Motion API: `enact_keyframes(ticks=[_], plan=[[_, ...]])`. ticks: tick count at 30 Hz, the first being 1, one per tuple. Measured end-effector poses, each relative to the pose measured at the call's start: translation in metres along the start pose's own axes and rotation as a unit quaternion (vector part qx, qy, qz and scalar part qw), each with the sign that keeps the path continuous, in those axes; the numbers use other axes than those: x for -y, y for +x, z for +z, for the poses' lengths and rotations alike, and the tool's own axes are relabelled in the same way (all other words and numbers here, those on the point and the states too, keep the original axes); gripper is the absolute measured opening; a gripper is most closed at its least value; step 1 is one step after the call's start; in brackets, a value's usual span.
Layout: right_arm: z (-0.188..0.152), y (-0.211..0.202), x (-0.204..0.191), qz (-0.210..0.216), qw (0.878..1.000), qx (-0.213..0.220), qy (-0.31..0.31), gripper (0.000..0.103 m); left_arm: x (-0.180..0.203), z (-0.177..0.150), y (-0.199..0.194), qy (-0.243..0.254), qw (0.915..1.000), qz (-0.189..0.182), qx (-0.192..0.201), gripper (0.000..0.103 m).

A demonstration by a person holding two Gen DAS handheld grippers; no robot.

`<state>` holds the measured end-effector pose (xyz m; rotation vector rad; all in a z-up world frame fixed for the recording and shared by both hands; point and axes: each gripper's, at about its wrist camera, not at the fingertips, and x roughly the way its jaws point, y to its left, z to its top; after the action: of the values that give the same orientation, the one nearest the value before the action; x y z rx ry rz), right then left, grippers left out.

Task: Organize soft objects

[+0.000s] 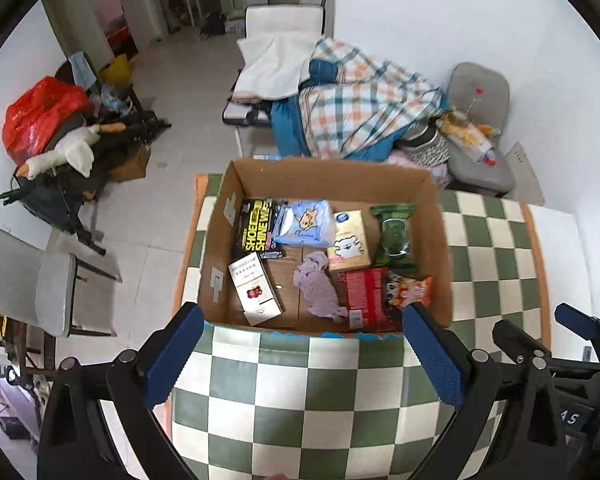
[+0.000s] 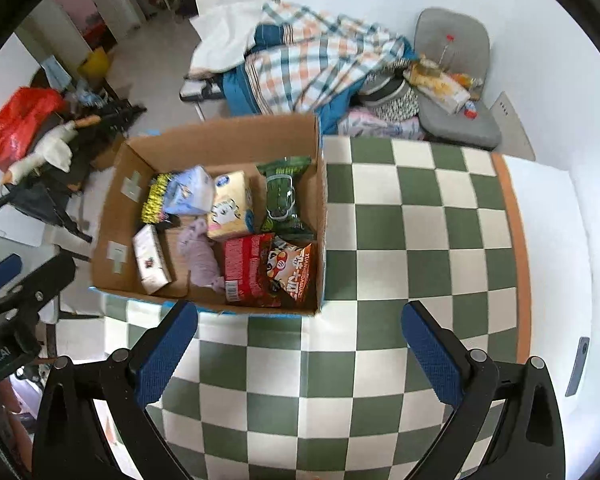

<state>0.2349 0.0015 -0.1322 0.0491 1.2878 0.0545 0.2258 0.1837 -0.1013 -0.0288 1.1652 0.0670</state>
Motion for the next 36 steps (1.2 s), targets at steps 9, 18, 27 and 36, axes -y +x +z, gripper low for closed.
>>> enact_keyframes(ticks=[9,18,27,36], plan=[[-0.036,-0.104,0.012,0.000,0.997,0.072,-0.004,0.103,0.000,-0.022,-0.076,-0.004,0.9990,0.003,0.045,0.102],[-0.058,-0.169,0.013,0.000,0.994,0.110,-0.015,0.103,0.014,-0.045,-0.113,0.011,0.9986,0.006,0.052,0.102],[-0.071,-0.189,0.011,-0.002,0.993,0.118,-0.018,0.103,0.016,-0.058,-0.137,0.002,0.9978,0.002,0.066,0.102],[-0.078,-0.204,0.012,-0.005,0.991,0.131,-0.025,0.103,0.013,-0.061,-0.147,-0.005,0.9971,0.003,0.076,0.102]])
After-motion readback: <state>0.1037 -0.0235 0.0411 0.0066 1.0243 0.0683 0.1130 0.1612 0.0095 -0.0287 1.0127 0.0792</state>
